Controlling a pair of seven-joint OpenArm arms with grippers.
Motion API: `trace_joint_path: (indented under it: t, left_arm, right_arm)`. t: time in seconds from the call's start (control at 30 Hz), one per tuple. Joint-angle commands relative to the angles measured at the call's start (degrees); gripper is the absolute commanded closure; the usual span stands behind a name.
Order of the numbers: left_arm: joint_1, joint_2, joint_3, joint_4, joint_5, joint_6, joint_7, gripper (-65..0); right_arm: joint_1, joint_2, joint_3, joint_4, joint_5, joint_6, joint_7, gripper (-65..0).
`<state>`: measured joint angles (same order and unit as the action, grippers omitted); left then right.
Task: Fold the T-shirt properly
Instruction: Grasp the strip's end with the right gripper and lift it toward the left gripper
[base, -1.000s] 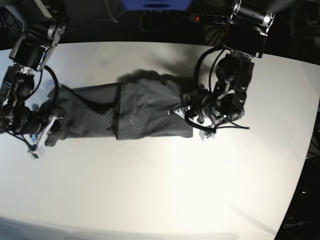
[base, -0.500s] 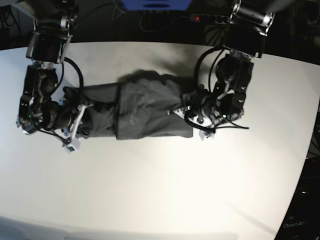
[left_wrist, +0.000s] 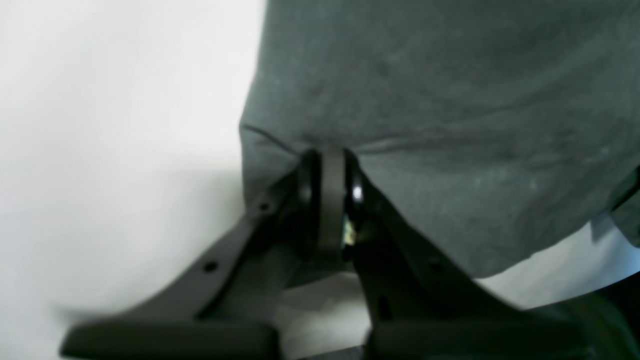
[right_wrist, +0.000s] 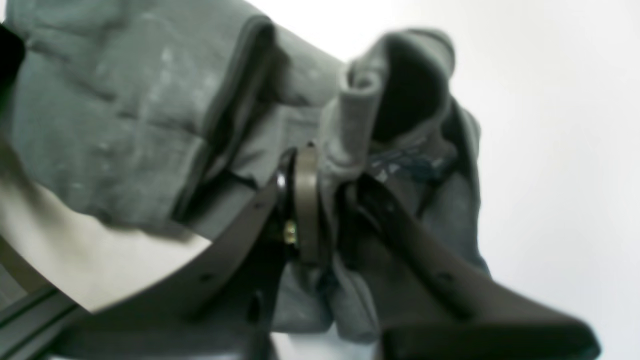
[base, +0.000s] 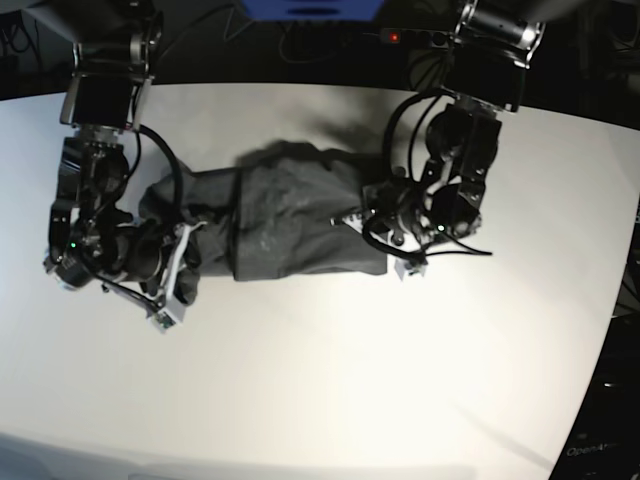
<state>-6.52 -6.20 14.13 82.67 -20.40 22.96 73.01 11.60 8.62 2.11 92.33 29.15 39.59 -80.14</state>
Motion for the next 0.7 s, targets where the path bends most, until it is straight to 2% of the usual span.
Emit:
trace_joint_path:
  t: [0.0,0.1,0.2,0.3,0.57,0.67]
  left_arm:
    - [1.65,-1.32,-0.02,-1.4,6.82,1.96,0.96,-3.1]
    - [1.65,-1.32,-0.02,-1.4,6.82,1.96,0.96,-3.1]
    - [1.65,-1.23,-0.02,-1.4,6.82,1.96,0.96,-3.1]
    - [1.65,-1.23,-0.02,-1.4,6.82,1.96,0.96,-3.1]
    - [1.38,-1.23,-0.02,-1.31,6.82,1.96,0.96,-3.1]
    - [1.56,-1.23,-0.11,2.21,6.82,1.96,1.05,-3.1]
  right_arm:
    - [1.64,0.21,0.22,0.9,1.14,0.41,0.14,-0.4]
    - [2.69,-1.81,-0.75,0.9,1.14,0.41,0.14,-0.4]
    - [3.75,-2.16,-1.98,0.37,1.05,0.41,0.14,-0.4]
    - [5.15,-3.48,-2.94,-4.73,1.23,0.41,0.14,-0.4]
    - [8.84,-3.74,-3.12,-9.04,1.05,0.41,0.14,-0.4]
    - [9.99,-3.66,-3.12,-11.76,1.05,0.41,0.14,-0.4]
